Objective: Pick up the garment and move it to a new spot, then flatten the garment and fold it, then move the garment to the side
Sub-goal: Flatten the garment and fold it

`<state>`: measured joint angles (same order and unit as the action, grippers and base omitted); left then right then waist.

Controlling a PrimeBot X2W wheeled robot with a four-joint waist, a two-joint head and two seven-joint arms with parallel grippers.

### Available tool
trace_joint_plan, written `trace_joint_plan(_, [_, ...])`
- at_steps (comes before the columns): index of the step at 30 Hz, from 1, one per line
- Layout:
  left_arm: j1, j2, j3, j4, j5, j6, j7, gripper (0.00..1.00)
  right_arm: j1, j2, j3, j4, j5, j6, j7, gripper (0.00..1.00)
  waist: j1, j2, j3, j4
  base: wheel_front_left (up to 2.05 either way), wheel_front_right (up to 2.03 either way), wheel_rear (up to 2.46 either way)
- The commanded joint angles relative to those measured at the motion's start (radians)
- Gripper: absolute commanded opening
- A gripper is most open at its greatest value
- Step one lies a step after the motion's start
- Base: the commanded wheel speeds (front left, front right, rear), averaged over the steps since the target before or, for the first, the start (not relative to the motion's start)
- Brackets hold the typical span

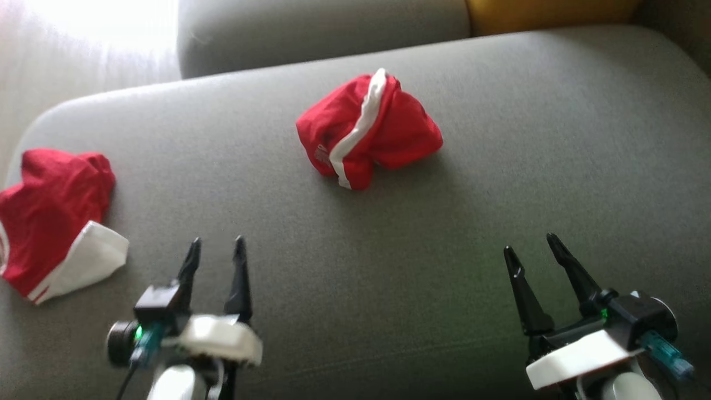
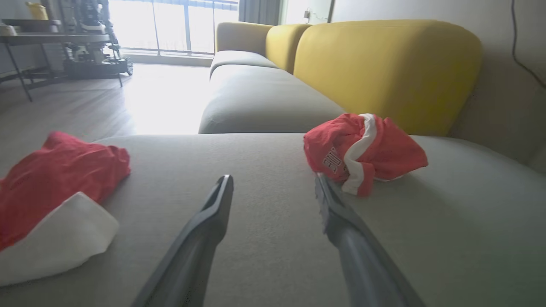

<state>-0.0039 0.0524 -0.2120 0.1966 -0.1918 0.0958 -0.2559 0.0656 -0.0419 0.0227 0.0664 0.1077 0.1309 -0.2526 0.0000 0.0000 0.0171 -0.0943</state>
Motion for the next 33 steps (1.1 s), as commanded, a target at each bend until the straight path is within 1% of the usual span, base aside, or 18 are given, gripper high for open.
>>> trace_joint_plan(1, [-0.067,-0.002,0.021,-0.006,-0.021,-0.002,-0.006,1.00,-0.057,-0.008,0.027,-0.039,-0.009,0.000,-0.009,1.00,0.0000,0.0000,0.022,-0.013,0.00,0.00,0.00])
trace_joint_plan(4, [-0.158,-0.002,-0.019,0.110,-0.079,-0.019,-0.006,1.00,-0.072,-0.008,0.030,-0.046,-0.016,0.000,-0.009,1.00,0.0000,0.0000,0.057,-0.020,0.00,0.00,0.00])
trace_joint_plan(10, [-0.374,-0.002,-0.109,0.339,-0.159,-0.051,0.006,1.00,-0.122,-0.008,0.040,-0.073,-0.010,0.000,-0.009,1.00,0.0000,0.0000,0.146,-0.038,0.00,0.00,0.00])
trace_joint_plan(14, [-0.513,-0.002,-0.182,0.452,-0.221,-0.053,0.007,1.00,-0.143,-0.008,0.043,-0.090,-0.012,0.000,-0.009,1.00,0.0000,0.0000,0.202,-0.044,0.00,0.00,0.00])
trace_joint_plan(17, [-0.598,-0.002,-0.240,0.509,-0.255,-0.055,0.002,1.00,-0.159,-0.008,0.041,-0.097,-0.012,0.000,-0.009,1.00,0.0000,0.0000,0.236,-0.051,0.00,0.00,0.00])
trace_joint_plan(23, [-0.726,-0.002,-0.350,0.571,-0.311,-0.049,-0.004,1.00,-0.190,-0.008,0.037,-0.108,-0.009,0.000,-0.009,1.00,0.0000,0.0000,0.293,-0.065,0.00,0.00,0.00])
trace_joint_plan(26, [-0.780,-0.002,-0.400,0.619,-0.334,-0.055,-0.005,1.00,-0.206,-0.008,0.050,-0.111,0.001,0.000,-0.009,1.00,0.0000,0.0000,0.317,-0.083,0.00,0.00,0.00])
trace_joint_plan(30, [-0.842,-0.002,-0.450,0.688,-0.357,-0.071,-0.005,1.00,-0.227,-0.008,0.053,-0.116,0.012,0.000,-0.009,1.00,0.0000,0.0000,0.344,-0.113,0.00,0.00,0.00])
trace_joint_plan(33, [-0.865,-0.002,-0.467,0.714,-0.369,-0.079,-0.005,1.00,-0.231,-0.008,0.046,-0.119,0.016,0.000,-0.009,1.00,0.0000,0.0000,0.350,-0.124,0.00,0.00,0.00])
